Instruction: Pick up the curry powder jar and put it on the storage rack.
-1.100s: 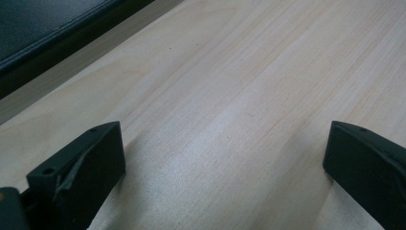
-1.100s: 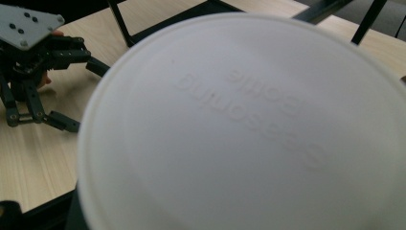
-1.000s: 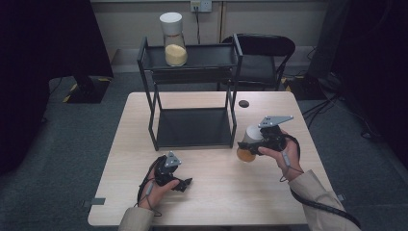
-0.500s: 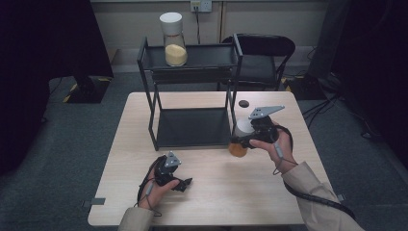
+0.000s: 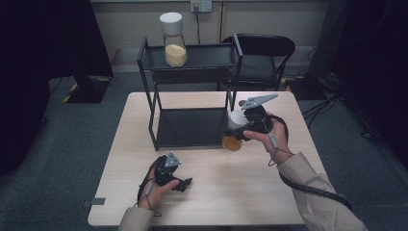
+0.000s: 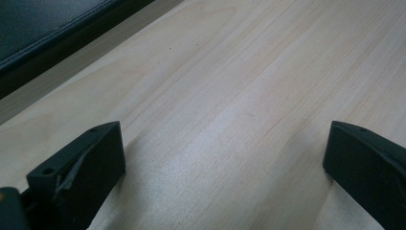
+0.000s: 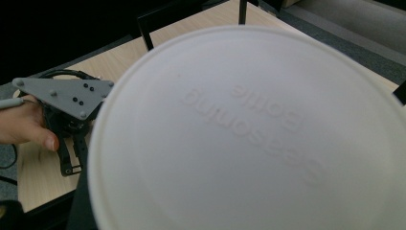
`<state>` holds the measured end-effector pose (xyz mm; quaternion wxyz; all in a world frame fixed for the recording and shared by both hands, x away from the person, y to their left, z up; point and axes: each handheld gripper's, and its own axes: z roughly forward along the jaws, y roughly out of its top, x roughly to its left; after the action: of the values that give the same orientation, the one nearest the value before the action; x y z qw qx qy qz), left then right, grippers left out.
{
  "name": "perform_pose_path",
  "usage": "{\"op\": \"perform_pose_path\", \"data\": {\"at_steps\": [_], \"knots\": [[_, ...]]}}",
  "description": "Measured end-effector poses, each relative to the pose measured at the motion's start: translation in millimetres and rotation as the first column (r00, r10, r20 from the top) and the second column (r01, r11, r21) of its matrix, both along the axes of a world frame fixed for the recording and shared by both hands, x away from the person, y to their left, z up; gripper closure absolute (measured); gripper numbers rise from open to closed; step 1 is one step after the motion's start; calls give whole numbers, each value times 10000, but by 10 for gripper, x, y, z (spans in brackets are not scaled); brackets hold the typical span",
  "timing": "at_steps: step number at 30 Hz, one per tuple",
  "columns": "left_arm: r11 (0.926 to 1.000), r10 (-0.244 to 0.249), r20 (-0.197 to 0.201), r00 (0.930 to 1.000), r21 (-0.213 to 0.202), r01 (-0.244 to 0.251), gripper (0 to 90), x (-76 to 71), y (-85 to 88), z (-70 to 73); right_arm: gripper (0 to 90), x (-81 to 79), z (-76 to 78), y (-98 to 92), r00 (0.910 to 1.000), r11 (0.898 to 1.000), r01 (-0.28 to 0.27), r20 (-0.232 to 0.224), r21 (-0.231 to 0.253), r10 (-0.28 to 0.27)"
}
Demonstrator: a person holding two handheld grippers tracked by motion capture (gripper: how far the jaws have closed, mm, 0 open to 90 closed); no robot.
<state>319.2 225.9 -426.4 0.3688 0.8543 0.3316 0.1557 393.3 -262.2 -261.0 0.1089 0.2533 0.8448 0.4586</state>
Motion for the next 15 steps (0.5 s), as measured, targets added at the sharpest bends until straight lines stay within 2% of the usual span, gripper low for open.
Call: {"op": "perform_pose_path", "data": {"at_steps": [15], "knots": [[10000,-5,-4,10000,3,5,0,1,0,1,357,140,359,137,9999,9997,-80,70,-251,82]]}}
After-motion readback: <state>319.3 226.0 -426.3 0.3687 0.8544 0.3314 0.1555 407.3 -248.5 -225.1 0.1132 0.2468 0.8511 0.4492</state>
